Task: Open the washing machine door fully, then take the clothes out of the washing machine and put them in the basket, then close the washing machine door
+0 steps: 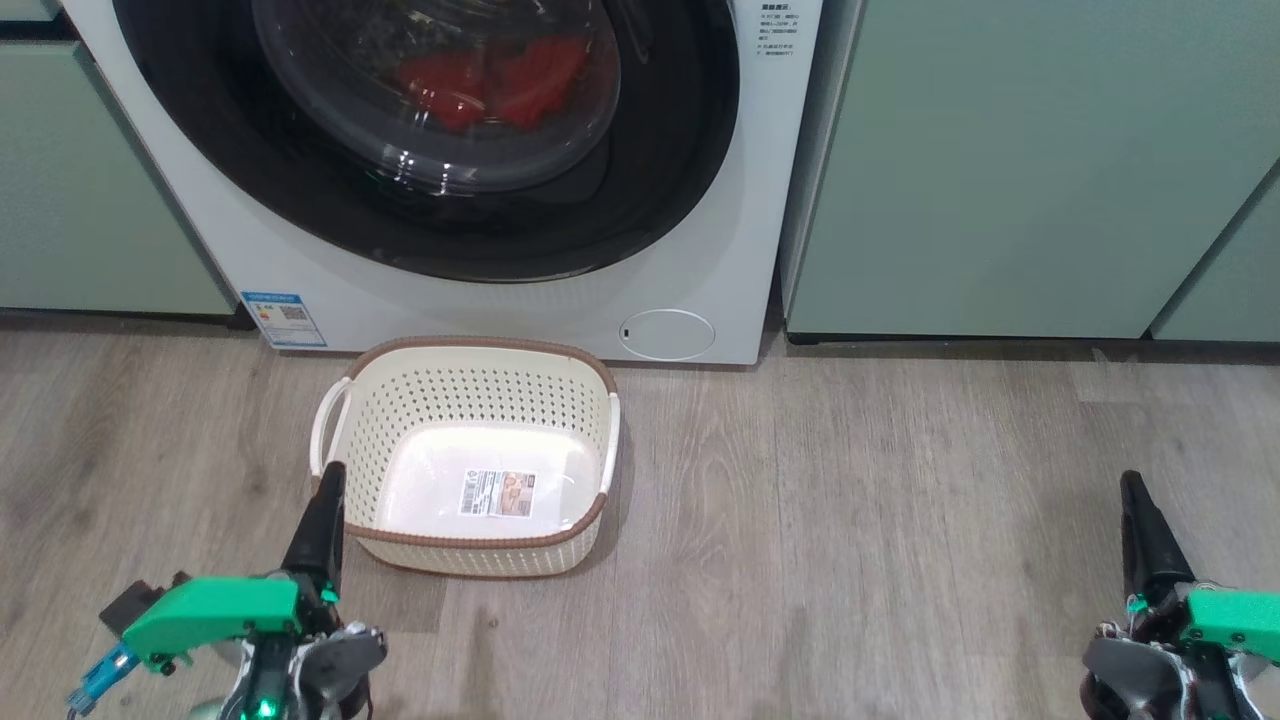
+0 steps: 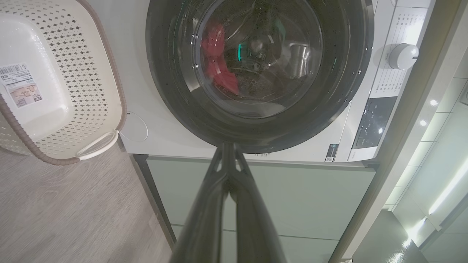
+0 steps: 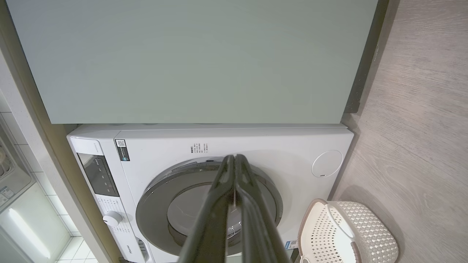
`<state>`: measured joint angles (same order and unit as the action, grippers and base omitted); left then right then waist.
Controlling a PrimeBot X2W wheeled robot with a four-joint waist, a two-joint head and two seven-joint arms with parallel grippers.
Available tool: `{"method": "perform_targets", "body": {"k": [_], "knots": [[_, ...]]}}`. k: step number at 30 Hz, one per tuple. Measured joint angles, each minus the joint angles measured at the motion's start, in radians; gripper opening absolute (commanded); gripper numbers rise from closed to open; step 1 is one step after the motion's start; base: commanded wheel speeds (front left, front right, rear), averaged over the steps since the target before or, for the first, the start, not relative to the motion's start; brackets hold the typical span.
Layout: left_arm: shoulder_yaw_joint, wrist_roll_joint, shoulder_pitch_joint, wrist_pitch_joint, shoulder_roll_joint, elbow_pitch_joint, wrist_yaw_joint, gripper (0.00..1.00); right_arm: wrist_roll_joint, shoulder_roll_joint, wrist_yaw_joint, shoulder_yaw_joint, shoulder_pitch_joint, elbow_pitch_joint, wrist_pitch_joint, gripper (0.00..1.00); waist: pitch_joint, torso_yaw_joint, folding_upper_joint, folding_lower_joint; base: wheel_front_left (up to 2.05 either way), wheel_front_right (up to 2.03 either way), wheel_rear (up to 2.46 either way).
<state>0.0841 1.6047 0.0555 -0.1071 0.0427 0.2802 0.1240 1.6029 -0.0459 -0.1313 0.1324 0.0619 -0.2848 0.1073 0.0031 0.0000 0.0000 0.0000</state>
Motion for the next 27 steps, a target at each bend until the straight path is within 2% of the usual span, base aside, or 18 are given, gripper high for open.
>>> {"method": "perform_targets", "body": {"k": [27], "knots": [[0.0, 0.0, 0.0, 0.0, 0.0, 0.0, 0.0, 0.0, 0.0, 0.0, 0.0, 0.0, 0.0, 0.0, 0.0, 0.0, 0.0, 0.0, 0.0, 0.0, 0.0, 0.0, 0.0]]}}
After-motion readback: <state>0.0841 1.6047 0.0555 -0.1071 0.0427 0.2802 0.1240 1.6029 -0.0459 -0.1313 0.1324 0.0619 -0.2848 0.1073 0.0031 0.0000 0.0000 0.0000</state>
